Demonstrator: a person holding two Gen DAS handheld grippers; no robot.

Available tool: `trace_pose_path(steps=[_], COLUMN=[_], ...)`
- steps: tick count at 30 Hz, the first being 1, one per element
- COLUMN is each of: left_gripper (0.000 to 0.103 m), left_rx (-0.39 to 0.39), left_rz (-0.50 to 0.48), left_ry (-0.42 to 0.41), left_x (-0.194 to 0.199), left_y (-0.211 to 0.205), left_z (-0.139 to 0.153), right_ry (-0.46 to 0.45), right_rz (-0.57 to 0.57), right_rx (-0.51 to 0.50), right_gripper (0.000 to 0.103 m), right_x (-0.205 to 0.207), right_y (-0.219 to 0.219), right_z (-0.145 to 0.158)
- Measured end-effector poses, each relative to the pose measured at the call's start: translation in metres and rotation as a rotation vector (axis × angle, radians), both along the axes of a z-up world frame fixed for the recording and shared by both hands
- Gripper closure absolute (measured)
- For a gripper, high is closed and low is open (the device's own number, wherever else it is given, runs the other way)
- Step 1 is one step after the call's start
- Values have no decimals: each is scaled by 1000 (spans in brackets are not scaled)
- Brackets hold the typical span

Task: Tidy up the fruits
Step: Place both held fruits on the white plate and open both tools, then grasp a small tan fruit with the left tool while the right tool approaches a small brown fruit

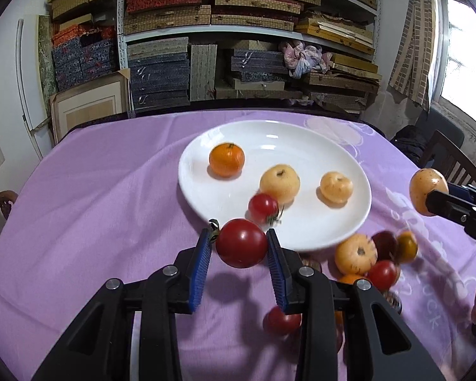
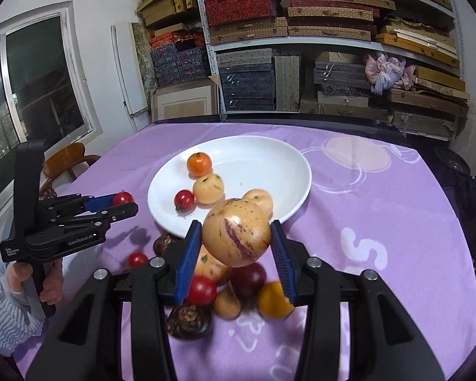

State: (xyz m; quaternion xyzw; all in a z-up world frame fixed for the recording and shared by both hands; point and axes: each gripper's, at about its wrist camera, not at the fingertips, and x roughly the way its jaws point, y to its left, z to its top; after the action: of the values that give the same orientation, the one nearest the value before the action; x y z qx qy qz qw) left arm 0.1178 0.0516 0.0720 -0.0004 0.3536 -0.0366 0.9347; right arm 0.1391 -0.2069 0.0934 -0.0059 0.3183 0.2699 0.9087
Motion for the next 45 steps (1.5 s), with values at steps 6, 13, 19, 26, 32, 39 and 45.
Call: trace_pose_path(steps=[6, 13, 19, 26, 32, 39, 45], left_gripper=[68, 66, 45, 36, 35, 28, 28], left_rx=[24, -16, -31, -46, 62, 63, 81], left_rz=[38, 98, 69, 78, 24, 4, -5], left_ry=[80, 158, 130, 97, 98, 118, 104], left_x=[63, 90, 77, 26, -72, -182, -220], left_y=[-10, 6, 9, 26, 33, 32, 14], left_z=[-2, -29, -17, 5, 1, -27, -42], right_ry=[49, 180, 136, 82, 69, 97, 53], right_rz=[-33, -49, -68, -85, -121, -136, -128], right_rx=[-50, -66, -8, 79, 165, 237, 204], right_gripper=[60, 59, 33, 10, 5, 4, 4], right_x=[71, 133, 115, 37, -26, -41, -47], right_y=[37, 62, 44, -16, -65, -82, -78], right_z=[-7, -41, -27, -14, -40, -49, -43])
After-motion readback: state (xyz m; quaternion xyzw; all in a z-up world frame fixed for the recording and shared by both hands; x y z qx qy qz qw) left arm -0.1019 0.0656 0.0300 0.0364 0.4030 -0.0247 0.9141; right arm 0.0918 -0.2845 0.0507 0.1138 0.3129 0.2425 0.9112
